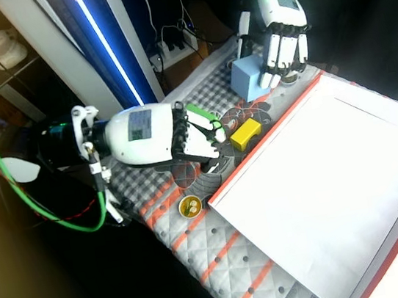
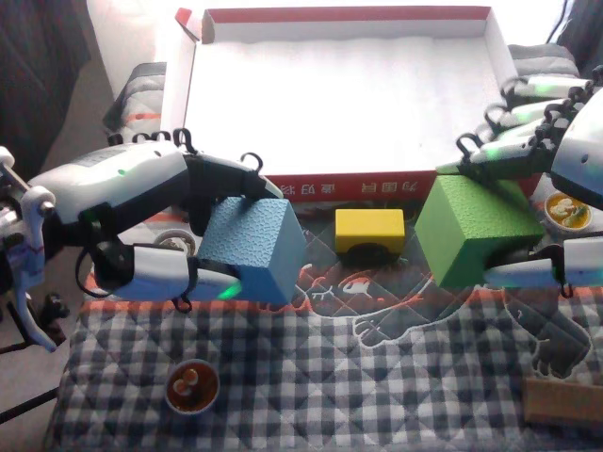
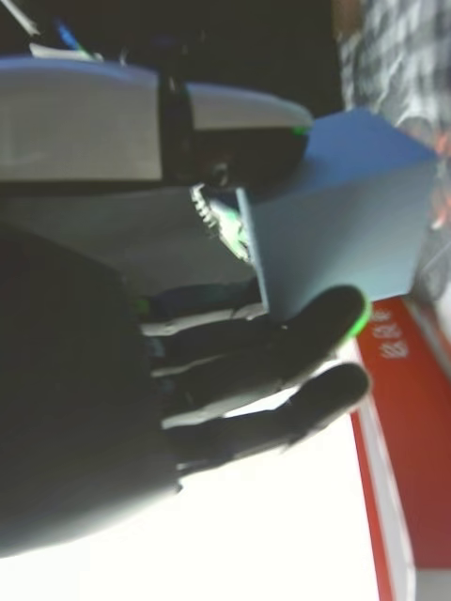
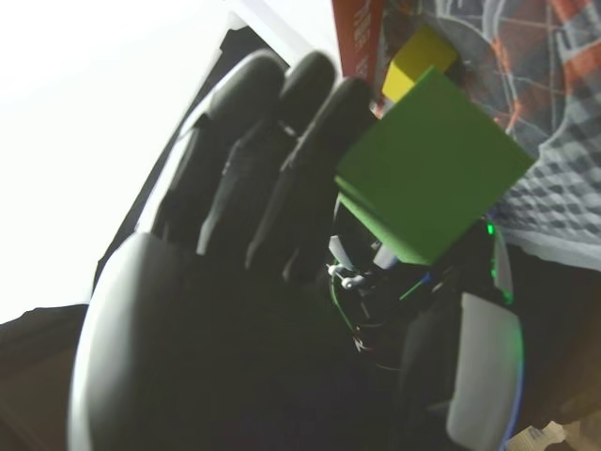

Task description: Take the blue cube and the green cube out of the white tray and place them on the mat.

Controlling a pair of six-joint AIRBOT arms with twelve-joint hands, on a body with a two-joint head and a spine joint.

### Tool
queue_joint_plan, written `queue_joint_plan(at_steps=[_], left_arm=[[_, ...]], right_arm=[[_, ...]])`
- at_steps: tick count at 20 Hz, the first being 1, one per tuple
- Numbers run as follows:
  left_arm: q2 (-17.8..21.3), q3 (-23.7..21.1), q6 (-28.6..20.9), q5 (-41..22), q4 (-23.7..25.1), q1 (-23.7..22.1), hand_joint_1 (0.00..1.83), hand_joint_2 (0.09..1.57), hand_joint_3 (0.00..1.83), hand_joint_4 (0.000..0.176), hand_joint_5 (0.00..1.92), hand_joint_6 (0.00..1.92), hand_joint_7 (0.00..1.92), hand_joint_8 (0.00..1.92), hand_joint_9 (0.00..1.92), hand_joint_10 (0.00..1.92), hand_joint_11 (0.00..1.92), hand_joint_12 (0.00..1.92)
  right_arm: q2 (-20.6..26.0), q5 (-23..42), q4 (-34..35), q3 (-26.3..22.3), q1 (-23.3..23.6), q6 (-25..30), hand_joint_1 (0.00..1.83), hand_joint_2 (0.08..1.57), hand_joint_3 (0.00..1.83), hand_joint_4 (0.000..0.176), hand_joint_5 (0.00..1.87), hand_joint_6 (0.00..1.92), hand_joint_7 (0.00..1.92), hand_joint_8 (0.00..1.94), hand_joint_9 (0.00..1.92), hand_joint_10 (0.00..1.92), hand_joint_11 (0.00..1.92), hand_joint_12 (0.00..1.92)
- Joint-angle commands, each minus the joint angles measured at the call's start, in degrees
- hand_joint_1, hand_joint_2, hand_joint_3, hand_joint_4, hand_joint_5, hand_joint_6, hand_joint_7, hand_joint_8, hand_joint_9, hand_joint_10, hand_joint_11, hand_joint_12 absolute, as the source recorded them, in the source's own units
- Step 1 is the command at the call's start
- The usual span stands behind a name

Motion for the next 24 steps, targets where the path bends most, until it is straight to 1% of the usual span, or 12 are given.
queue_joint_plan(at_steps=[1, 5, 6, 8, 10, 12, 15, 18, 20, 22, 23, 24], left_arm=[[-0.19, 0.07, -0.26, -6.22, 0.26, -0.32, 1.18, 1.27, 0.00, 0.000, 0.67, 1.37, 0.70, 1.49, 0.48, 1.53, 0.17, 1.68], [-0.18, 0.15, -0.26, -6.93, -0.49, -0.15, 1.18, 1.27, 0.00, 0.000, 0.67, 1.26, 0.74, 1.56, 0.45, 1.48, 0.14, 1.68], [-0.15, 0.14, -0.26, -7.27, -0.85, 0.02, 1.01, 1.23, 0.00, 0.033, 0.74, 1.31, 0.55, 1.25, 0.43, 1.48, 0.15, 1.68], [-0.15, 0.13, -0.26, -7.34, -1.19, 0.19, 0.97, 1.08, 0.00, 0.024, 0.66, 0.24, 0.44, 1.02, 0.30, 1.51, 0.06, 1.68], [-0.12, 0.07, -0.27, -7.82, -1.45, 0.41, 0.87, 1.00, 0.00, 0.069, 0.57, 0.02, 0.38, 0.73, 0.20, 1.38, 0.00, 1.66], [-0.07, 0.00, -0.27, -8.30, -1.53, 0.49, 0.81, 0.90, 0.00, 0.134, 0.31, 0.00, 0.38, 0.18, 0.16, 0.85, 0.00, 1.33], [0.42, -0.49, -0.28, -9.72, -1.84, 0.87, 0.66, 0.83, 0.00, 0.173, 0.15, 0.00, 0.29, 0.00, 0.24, 0.26, 0.00, 1.06], [2.36, -2.43, -1.46, -14.76, -2.59, 2.67, 0.52, 0.88, 0.00, 0.167, 0.07, 0.00, 0.22, 0.00, 0.26, 0.04, 0.00, 0.74], [4.11, -2.93, -7.25, -19.39, -1.93, 4.52, 0.61, 0.87, 0.00, 0.176, 0.09, 0.01, 0.21, 0.00, 0.25, 0.01, 0.00, 0.68], [5.46, -2.58, -14.79, -24.59, -1.79, 6.55, 0.64, 0.89, 0.00, 0.167, 0.03, 0.01, 0.15, 0.01, 0.18, 0.04, 0.00, 0.13], [5.83, -2.05, -18.68, -27.18, -1.82, 7.49, 0.66, 0.91, 0.00, 0.155, 0.03, 0.00, 0.14, 0.00, 0.15, 0.02, 0.00, 0.13], [5.84, -0.65, -26.09, -30.88, -2.43, 9.48, 0.74, 0.92, 0.00, 0.098, 0.06, 0.01, 0.14, 0.00, 0.11, 0.00, 0.00, 0.05]], right_arm=[[0.09, 6.85, 0.84, -0.43, -0.01, 0.11, 0.54, 1.00, 0.00, 0.081, 0.41, 0.00, 0.47, 0.00, 0.45, 0.04, 0.01, 1.17], [0.32, 6.81, 0.86, -0.45, -1.53, 1.38, 0.58, 0.94, 0.00, 0.100, 0.27, 0.00, 0.28, 0.00, 0.30, 0.00, 0.00, 0.96], [0.43, 6.81, 0.87, -0.45, -1.79, 1.80, 0.58, 0.95, 0.00, 0.084, 0.26, 0.00, 0.27, 0.00, 0.29, 0.00, 0.00, 0.96], [0.58, 6.81, 0.98, -0.44, -1.95, 1.93, 0.59, 0.95, 0.00, 0.095, 0.22, 0.00, 0.22, 0.00, 0.24, 0.00, 0.00, 0.86], [0.82, 7.13, 1.49, -0.45, -1.94, 1.95, 0.59, 0.93, 0.00, 0.081, 0.23, 0.00, 0.22, 0.00, 0.23, 0.01, 0.00, 0.80], [1.26, 8.62, 2.46, -0.45, -1.95, 1.95, 0.61, 0.90, 0.00, 0.114, 0.17, 0.00, 0.15, 0.00, 0.18, 0.00, 0.00, 0.72], [2.13, 12.49, 5.27, -0.47, -2.79, 1.95, 0.65, 0.94, 0.00, 0.070, 0.14, 0.00, 0.12, 0.00, 0.10, 0.01, 0.00, 0.43], [3.65, 19.09, 10.17, -0.95, -5.48, 1.95, 0.60, 0.95, 0.00, 0.016, 0.07, 0.00, 0.12, 0.00, 0.12, 0.01, 0.00, 0.46], [4.57, 23.42, 13.62, -1.42, -7.96, 1.95, 0.56, 0.94, 0.00, 0.052, 0.03, 0.00, 0.03, 0.00, 0.01, 0.00, 0.00, 0.03], [4.88, 28.09, 17.45, -1.88, -11.04, 1.95, 0.64, 0.93, 0.00, 0.071, 0.06, 0.01, 0.06, 0.01, 0.03, 0.01, 0.00, 0.00], [4.88, 31.58, 20.34, -2.14, -13.27, 1.95, 0.73, 0.90, 0.00, 0.091, 0.10, 0.01, 0.09, 0.01, 0.04, 0.01, 0.00, 0.00], [4.87, 35.31, 23.61, -2.48, -15.60, 1.95, 0.70, 0.93, 0.01, 0.096, 0.07, 0.00, 0.07, 0.00, 0.04, 0.00, 0.00, 0.00]])
